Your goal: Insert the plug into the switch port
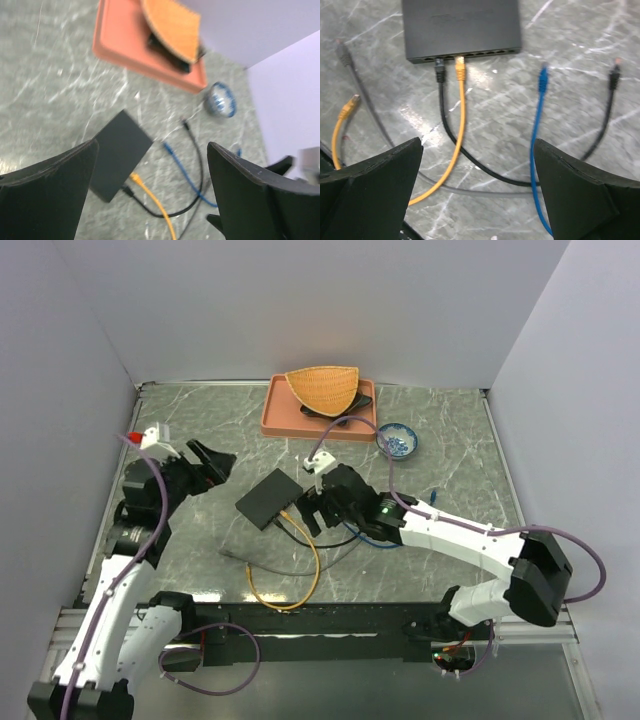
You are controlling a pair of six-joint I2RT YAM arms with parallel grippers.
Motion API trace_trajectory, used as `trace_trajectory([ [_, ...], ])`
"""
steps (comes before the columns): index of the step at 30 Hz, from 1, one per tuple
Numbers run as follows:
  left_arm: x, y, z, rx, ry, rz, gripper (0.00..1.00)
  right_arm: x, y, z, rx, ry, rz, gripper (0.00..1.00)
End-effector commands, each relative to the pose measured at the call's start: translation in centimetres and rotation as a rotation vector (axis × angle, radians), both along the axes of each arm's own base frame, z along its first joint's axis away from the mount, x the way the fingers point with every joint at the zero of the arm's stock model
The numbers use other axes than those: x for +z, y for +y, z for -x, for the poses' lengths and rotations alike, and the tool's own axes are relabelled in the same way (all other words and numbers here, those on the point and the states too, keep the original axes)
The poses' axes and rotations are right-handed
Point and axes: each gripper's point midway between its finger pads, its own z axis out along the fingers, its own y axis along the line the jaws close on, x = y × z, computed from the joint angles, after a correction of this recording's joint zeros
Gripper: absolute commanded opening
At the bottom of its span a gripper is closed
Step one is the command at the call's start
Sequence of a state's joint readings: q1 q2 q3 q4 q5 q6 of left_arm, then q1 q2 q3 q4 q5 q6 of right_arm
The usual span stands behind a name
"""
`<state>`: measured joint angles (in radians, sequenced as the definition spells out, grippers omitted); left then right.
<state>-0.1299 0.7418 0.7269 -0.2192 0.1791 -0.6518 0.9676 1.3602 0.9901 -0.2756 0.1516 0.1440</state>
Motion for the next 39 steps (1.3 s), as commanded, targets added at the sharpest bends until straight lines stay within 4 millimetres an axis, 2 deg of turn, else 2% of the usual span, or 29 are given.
trace_trajectory([
  [1, 4.6, 0.0, 2.2, -0.004, -0.085, 0.034, 0.96, 1.4, -1.6, -1.8, -0.095, -0.072, -0.042, 0.99],
  [5, 6.9, 0.6, 3.7, 0.019, -0.172, 0.054, 0.96, -0.1, -3.0, -2.9, -0.165, -0.044, -0.032, 0.97],
  [9, 7.8, 0.9, 4.5, 0.033, -0.199, 0.065, 0.96, -2.2, -4.4, -4.5, -0.255, -0.001, 0.017, 0.95],
  [11, 7.8, 0.9, 4.5, 0.030, -0.204, 0.065, 0.96, -3.1, -5.3, -5.4, -0.309, 0.020, 0.032, 0.95],
  [16, 7.2, 1.1, 4.3, 0.043, -0.178, 0.051, 0.96, -5.9, -5.7, -6.6, -0.347, 0.088, 0.077, 0.91],
  [21, 6.6, 0.9, 3.8, 0.037, -0.160, 0.045, 0.96, -8.8, -5.2, -6.9, -0.347, 0.150, 0.144, 0.85],
  [28, 5.4, 1.2, 3.3, 0.052, -0.134, 0.027, 0.96, -11.6, -4.7, -6.7, -0.349, 0.234, 0.162, 0.72],
  [31, 5.2, 1.2, 3.1, 0.053, -0.129, 0.022, 0.96, -12.4, -4.8, -6.8, -0.356, 0.252, 0.181, 0.58],
  [32, 5.1, 1.2, 3.1, 0.053, -0.128, 0.020, 0.96, -12.6, -4.8, -6.7, -0.354, 0.255, 0.184, 0.46],
  [34, 5.0, 1.3, 3.0, 0.058, -0.127, 0.017, 0.96, -12.7, -4.6, -6.7, -0.347, 0.261, 0.185, 0.36],
  [35, 5.0, 1.4, 3.0, 0.060, -0.126, 0.015, 0.96, -12.7, -4.7, -6.6, -0.345, 0.263, 0.186, 0.27],
  [39, 4.7, 1.3, 3.0, 0.060, -0.124, 0.015, 0.96, -11.8, -4.8, -6.8, -0.344, 0.244, 0.182, 0.09],
])
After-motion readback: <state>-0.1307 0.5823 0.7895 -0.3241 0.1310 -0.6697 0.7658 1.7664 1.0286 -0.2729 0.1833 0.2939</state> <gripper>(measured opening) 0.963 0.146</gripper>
